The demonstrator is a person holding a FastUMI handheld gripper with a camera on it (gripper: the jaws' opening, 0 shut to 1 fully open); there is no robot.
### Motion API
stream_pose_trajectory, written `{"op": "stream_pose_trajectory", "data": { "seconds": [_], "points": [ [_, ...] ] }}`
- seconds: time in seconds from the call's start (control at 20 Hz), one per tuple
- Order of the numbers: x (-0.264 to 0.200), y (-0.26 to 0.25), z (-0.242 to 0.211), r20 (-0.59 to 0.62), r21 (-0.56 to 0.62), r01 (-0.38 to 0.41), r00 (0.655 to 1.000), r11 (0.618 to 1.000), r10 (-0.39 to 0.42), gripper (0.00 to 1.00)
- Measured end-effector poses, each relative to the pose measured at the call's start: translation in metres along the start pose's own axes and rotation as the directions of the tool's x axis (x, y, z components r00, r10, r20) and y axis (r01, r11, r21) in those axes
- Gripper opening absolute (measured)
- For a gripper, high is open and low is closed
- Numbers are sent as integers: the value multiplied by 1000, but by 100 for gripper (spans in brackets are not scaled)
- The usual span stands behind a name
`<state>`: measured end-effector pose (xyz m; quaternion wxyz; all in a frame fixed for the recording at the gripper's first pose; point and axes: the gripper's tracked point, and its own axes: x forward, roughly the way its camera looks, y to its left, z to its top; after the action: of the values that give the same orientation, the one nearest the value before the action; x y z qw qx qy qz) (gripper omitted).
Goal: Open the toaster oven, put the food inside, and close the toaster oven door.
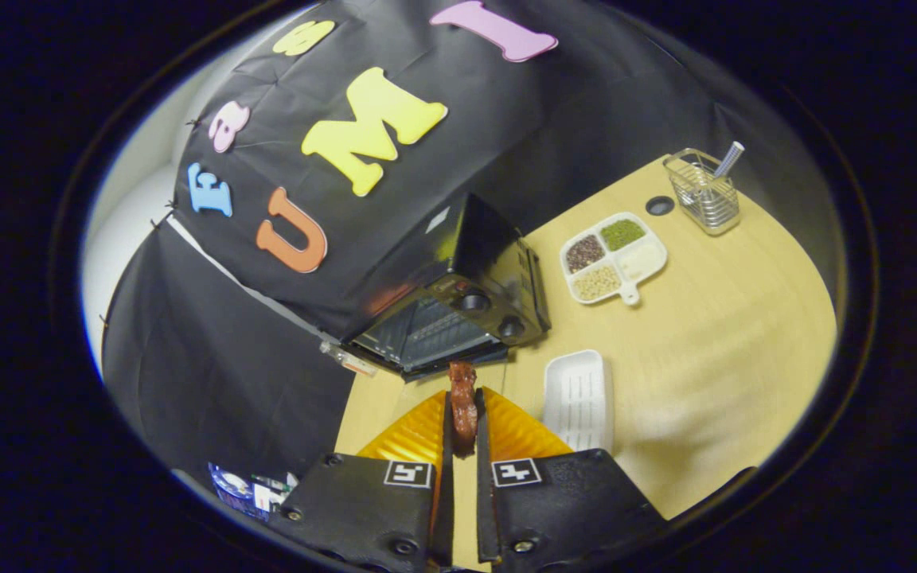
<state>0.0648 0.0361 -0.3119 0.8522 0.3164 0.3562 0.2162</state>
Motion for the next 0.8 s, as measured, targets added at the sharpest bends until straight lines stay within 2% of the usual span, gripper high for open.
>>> {"op": "stream_pose_trajectory", "data": {
  "seconds": [0.35,0.6,0.8],
  "points": [
    [72,61,-8,121,100,-67,991,993,54,14],
    [138,75,-9,239,235,-70,971,969,12,14],
    [191,63,-9,293,376,-25,951,926,-93,14]
  ]
}}
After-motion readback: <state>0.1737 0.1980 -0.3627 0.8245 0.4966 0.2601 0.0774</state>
